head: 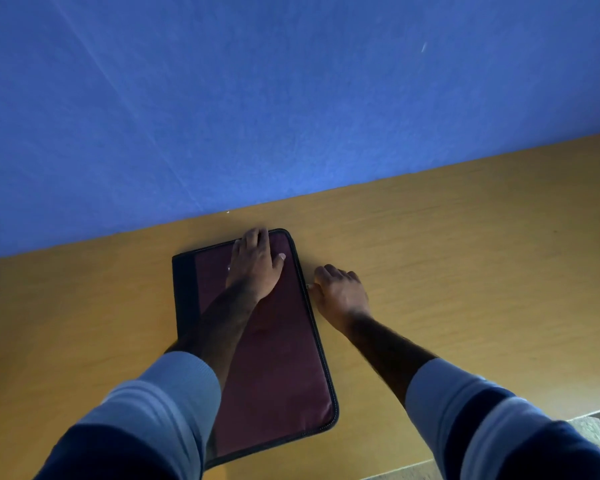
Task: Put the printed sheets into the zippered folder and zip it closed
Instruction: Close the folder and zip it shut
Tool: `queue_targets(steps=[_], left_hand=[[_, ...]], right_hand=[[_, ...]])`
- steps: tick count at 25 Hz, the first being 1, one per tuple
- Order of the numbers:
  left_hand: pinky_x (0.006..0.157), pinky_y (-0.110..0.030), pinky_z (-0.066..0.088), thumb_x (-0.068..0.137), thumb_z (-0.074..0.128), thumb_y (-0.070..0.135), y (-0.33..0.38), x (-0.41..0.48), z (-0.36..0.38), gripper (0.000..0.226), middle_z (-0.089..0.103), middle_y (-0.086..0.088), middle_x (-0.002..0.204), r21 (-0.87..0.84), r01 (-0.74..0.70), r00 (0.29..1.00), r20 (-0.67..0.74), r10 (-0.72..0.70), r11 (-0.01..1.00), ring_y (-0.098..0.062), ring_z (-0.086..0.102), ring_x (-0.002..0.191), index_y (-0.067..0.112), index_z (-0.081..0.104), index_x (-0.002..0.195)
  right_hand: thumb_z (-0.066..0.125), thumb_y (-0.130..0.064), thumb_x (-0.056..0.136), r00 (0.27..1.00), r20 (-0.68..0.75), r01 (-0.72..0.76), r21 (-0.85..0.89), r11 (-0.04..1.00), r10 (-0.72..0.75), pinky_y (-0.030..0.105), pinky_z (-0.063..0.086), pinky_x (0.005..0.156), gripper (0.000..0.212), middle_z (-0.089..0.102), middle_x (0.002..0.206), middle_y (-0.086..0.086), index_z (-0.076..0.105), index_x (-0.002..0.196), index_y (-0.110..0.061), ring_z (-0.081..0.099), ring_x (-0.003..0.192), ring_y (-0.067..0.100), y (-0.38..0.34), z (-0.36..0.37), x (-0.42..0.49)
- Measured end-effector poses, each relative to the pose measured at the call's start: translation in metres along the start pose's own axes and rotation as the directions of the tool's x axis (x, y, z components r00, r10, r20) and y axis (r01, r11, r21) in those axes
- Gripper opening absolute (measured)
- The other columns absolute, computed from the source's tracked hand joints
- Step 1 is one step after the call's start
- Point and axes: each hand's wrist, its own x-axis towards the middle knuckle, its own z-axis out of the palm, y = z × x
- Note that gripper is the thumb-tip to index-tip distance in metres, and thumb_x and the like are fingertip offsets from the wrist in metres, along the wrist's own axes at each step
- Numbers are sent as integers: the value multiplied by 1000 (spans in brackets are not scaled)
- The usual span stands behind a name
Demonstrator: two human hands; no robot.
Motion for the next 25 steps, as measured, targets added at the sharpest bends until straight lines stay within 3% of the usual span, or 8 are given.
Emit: queue_targets(steps=[7, 12, 14, 17, 20, 25], left_hand=[[125, -44, 18, 101, 45, 48, -6, 1, 1, 74, 24, -13, 163, -43, -17, 1000, -7, 17, 999, -30, 25, 150, 6, 23, 158], [118, -43, 30, 97, 50, 48, -8, 8, -4, 63, 42, -7, 144, -68, -32, 997, -71, 27, 997, -28, 43, 134, 19, 38, 151], [112, -43, 37, 97, 53, 46, -6, 19, -8, 53, 49, -8, 134, -71, -48, 996, -74, 43, 996, -30, 50, 123, 22, 48, 144], [98, -43, 46, 97, 55, 41, 3, 39, -16, 36, 58, -7, 121, -94, -84, 996, -37, 80, 992, -30, 57, 112, 24, 62, 128], [87, -42, 51, 97, 54, 36, 14, 55, -19, 28, 65, -6, 113, -76, -93, 996, 7, 94, 993, -30, 61, 106, 20, 68, 115], [83, -39, 50, 95, 53, 36, 27, 73, -28, 26, 69, -5, 107, -16, 41, 995, 88, -39, 999, -31, 64, 100, 16, 66, 107]], right_hand=[[62, -22, 94, 999, -37, 23, -123, 992, -28, 46, 50, 84, 13, 70, 99, 7, 63, 103, -12, 64, 95, 29, -4, -7, 66], [58, -16, 95, 1000, -11, 19, -113, 993, -21, 46, 48, 81, 10, 69, 99, 11, 61, 102, -10, 61, 97, 34, -14, -6, 103], [56, -10, 94, 999, 28, -19, -2, 1000, 19, 41, 48, 72, 6, 67, 95, 13, 58, 99, -9, 61, 91, 34, -16, -2, 113], [51, -11, 94, 966, 147, -245, 274, 930, 211, 39, 50, 60, 6, 68, 90, 12, 57, 94, -12, 62, 79, 33, -15, 3, 125], [52, -10, 91, 938, 164, -347, 453, 821, 306, 37, 52, 62, 11, 69, 87, 5, 62, 90, -15, 64, 79, 26, -14, 6, 130], [51, -8, 90, 908, 158, -401, 594, 697, 387, 34, 55, 72, 22, 72, 94, 1, 70, 97, -14, 66, 87, 18, -16, 6, 127]])
